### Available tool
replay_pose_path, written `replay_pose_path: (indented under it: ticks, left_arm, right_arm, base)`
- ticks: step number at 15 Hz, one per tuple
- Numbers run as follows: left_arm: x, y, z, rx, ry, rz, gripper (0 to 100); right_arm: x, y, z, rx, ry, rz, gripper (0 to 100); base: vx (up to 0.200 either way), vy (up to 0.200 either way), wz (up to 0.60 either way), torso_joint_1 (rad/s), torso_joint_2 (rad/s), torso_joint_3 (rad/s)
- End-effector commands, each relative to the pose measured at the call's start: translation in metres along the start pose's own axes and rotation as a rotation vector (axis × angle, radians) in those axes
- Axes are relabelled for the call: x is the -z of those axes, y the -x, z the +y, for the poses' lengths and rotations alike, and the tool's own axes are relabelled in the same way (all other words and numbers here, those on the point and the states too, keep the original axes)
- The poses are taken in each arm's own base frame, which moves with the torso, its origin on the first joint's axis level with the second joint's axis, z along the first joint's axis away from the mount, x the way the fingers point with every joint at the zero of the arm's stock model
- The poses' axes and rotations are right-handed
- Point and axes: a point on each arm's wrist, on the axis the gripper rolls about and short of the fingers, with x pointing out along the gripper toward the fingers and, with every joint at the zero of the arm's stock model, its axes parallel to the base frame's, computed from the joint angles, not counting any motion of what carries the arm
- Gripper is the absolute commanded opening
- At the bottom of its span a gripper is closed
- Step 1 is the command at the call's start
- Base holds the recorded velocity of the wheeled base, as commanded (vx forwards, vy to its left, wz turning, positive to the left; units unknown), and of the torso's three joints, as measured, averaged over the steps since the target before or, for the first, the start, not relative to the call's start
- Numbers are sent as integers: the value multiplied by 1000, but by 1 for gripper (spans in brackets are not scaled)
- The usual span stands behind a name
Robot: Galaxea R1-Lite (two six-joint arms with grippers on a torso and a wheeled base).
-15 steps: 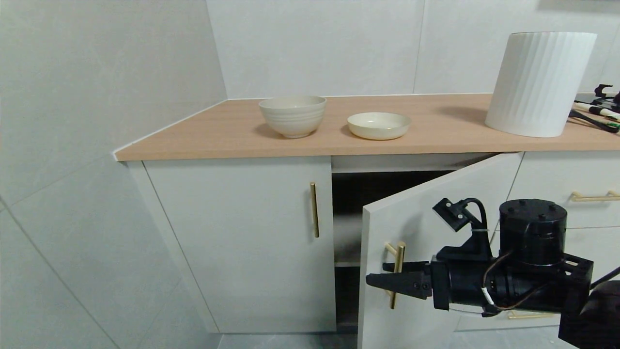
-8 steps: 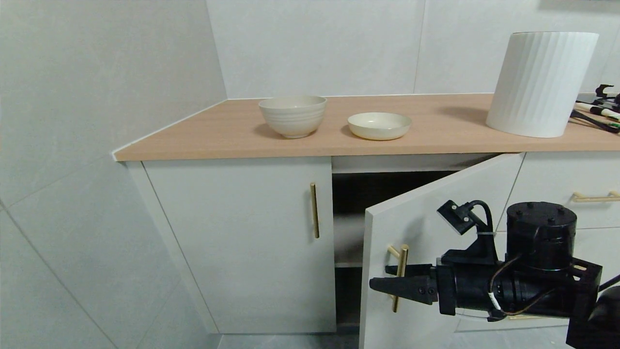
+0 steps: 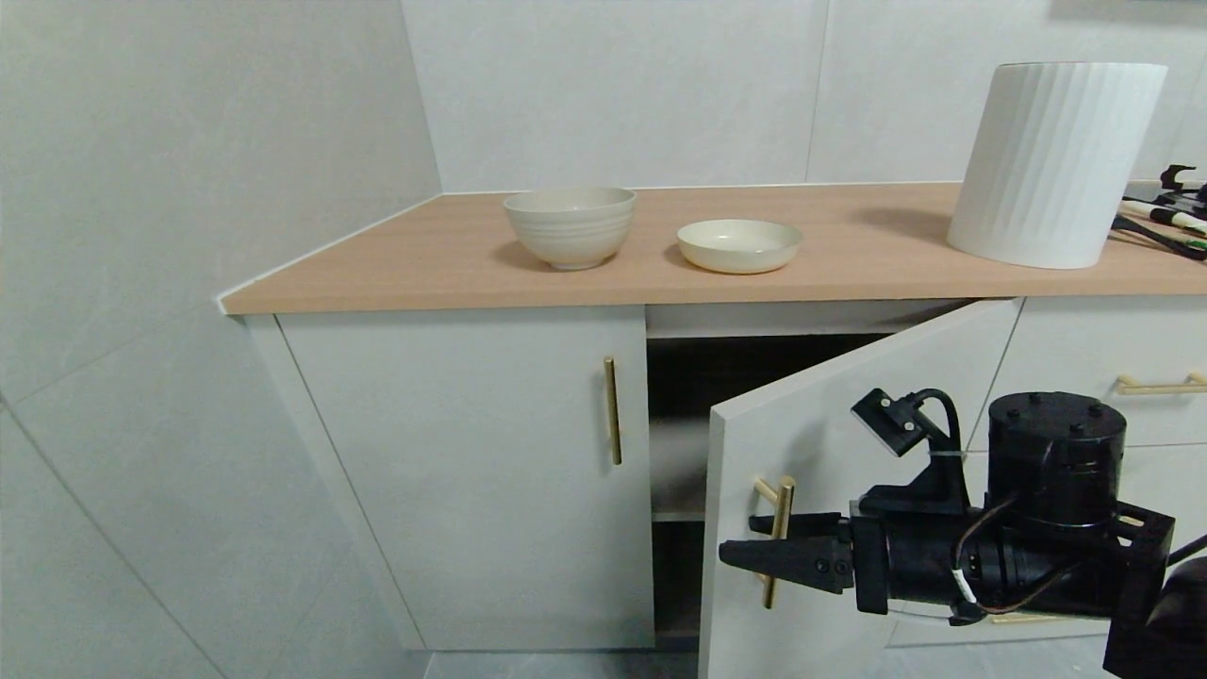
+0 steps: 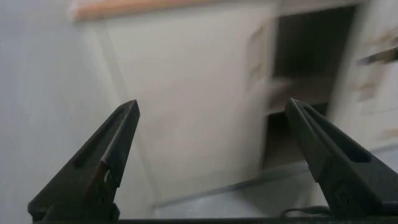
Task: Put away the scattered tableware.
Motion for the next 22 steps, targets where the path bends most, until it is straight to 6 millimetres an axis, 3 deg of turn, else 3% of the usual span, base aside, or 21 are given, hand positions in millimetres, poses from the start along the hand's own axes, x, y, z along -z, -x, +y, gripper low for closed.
replay_pose_path:
  ticks: [1,2,4,5,6,8,9,13,15,19,20,22]
  left_arm:
    - [-54,-36,9,107,36,97,100]
    - [-75,-93,22,189,90,245,100]
    - [-79,-151,33,269,133,336,100]
    - [-77,-162,34,281,139,347,100]
    - [-65,-200,30,355,163,390,100]
    - [-43,-236,17,419,244,451,100]
    - [-23,-258,6,451,299,506,100]
    - [40,-292,-13,485,348,609,100]
    - [54,-302,-22,495,398,614,100]
    - [57,-299,-39,540,436,618,100]
    - [57,-298,-40,544,435,622,0]
    - [59,-300,-42,552,431,624,0]
  right_arm:
    - [-1,1,1,0,2,-3,100]
    - [0,1,1,-1,2,-2,100]
    - [1,1,3,-7,5,3,100]
    - [3,0,4,-11,7,7,100]
    - [3,-1,6,-20,12,11,100]
    - [4,-1,7,-22,13,13,100]
    - [4,0,8,-22,15,9,100]
    - [5,-1,7,-20,12,13,100]
    - [5,-1,6,-19,10,15,100]
    - [6,-2,5,-16,6,19,100]
    - [6,-2,5,-16,6,19,100]
    - [6,-2,5,-16,6,19,100]
  base:
    - [0,0,0,0,0,0]
    - [0,0,0,0,0,0]
    - [0,0,0,0,0,0]
    - [0,0,0,0,0,0]
    - [0,0,0,0,0,0]
    - [0,0,0,0,0,0]
    - [0,0,0,0,0,0]
    - [0,0,0,0,0,0]
    - [0,0,0,0,0,0]
    - [0,0,0,0,0,0]
    - [0,0,0,0,0,0]
    - [0,0,0,0,0,0]
